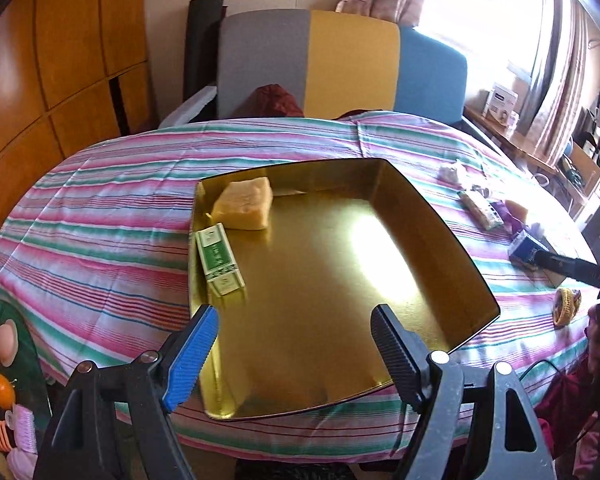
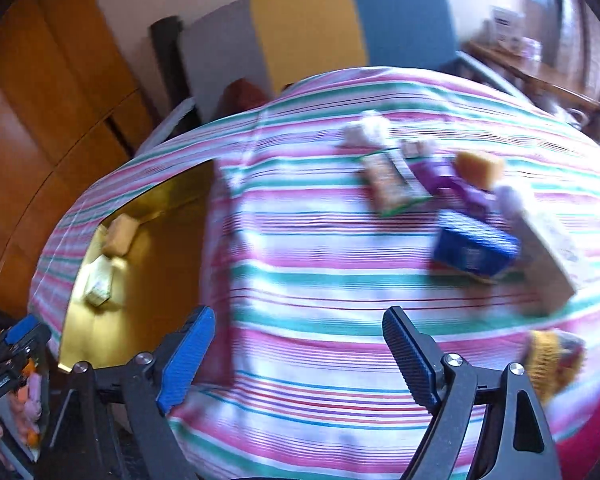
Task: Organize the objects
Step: 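Move both tools back toward the remaining items on the table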
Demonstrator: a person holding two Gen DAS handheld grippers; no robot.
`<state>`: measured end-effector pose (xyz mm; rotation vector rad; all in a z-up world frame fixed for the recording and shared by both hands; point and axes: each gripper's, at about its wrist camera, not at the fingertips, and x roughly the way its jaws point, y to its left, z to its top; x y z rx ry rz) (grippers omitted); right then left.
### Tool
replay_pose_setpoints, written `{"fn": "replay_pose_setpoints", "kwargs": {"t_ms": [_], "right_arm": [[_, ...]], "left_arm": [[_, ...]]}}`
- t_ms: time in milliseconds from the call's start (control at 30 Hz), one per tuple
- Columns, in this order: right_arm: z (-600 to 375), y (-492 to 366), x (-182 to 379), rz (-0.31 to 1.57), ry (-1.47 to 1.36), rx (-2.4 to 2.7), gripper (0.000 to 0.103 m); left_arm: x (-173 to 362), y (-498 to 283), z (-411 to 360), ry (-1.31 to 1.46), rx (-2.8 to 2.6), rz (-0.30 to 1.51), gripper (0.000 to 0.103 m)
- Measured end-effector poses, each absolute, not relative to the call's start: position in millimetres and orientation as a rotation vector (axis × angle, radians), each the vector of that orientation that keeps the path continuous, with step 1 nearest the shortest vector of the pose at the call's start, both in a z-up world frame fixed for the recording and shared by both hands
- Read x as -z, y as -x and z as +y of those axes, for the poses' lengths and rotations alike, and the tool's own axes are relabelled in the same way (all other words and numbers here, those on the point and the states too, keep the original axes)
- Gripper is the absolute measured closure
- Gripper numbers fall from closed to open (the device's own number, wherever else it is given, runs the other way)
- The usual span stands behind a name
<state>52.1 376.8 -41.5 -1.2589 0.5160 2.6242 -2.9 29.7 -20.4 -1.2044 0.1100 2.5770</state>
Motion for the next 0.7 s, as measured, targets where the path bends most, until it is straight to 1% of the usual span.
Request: {"fn": "replay_pose_setpoints", "kwargs": {"t_ms": [67, 233, 367, 700], "right_arm": [[392.9, -60.6, 38.5, 0.507, 1.236, -2.584, 0.015], [435.3, -85.9, 26.4, 0.489, 1.154, -2.485, 0.006], [467.4, -108.4, 19.4, 0.524, 1.086, -2.402, 0.003], [514.7, -139.5, 30.9, 0.578, 1.031, -2.218, 0.003]], "left_arm": [[20.6, 3.5, 34.2, 1.201, -2.565, 0.115, 0.024], [20.8, 4.7, 44.7, 1.189, -2.54, 0.139, 0.024], [21.1, 4.6, 53.1, 1.185, -2.524, 0.159, 0.023], [23.6, 5.6, 71.8, 1.189, -2.464, 0.178, 0.023]]}}
